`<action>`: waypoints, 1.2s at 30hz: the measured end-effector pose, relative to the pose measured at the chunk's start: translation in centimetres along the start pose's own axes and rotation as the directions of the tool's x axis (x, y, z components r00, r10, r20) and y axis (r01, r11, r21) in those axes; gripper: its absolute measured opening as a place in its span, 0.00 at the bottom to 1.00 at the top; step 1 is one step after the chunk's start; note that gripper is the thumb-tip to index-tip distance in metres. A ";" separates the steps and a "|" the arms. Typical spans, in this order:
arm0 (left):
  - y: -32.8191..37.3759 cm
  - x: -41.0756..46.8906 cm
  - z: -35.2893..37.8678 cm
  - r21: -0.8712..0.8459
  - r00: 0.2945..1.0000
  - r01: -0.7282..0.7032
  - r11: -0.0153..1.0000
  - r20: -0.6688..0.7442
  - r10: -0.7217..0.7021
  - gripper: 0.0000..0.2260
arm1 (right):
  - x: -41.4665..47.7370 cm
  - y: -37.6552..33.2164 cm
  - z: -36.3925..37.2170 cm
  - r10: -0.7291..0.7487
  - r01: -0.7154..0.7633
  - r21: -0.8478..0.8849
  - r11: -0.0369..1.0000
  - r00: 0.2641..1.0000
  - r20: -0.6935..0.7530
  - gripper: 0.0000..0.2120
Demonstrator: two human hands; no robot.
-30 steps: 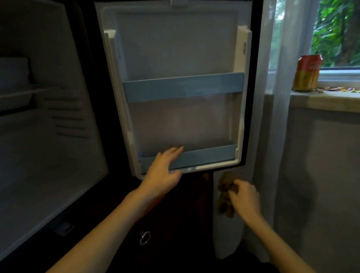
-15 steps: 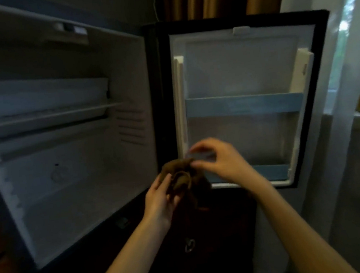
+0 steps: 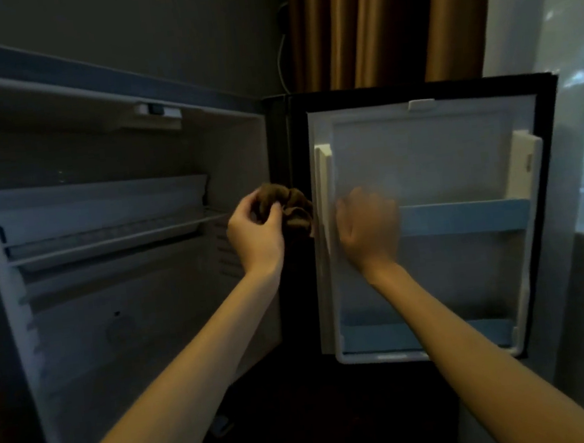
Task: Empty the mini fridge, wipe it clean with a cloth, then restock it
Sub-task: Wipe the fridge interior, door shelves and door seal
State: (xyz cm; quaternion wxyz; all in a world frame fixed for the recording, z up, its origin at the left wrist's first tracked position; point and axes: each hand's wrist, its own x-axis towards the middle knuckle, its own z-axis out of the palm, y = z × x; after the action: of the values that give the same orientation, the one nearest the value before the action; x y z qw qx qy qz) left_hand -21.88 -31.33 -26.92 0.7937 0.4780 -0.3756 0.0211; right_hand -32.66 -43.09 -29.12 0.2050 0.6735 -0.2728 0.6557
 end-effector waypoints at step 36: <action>-17.1 -14.2 1.5 0.368 0.975 -0.105 0.924 0.221 0.023 0.24 | 0.8 2.8 2.9 0.052 -0.054 0.135 0.989 0.998 0.020 0.14</action>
State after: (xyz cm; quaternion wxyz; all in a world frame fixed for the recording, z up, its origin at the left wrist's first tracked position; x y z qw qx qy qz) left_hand -26.19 -37.12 -48.05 0.6409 0.6087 -0.4627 0.0678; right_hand -32.23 -47.19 -28.77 0.1390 0.6837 -0.2471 0.6724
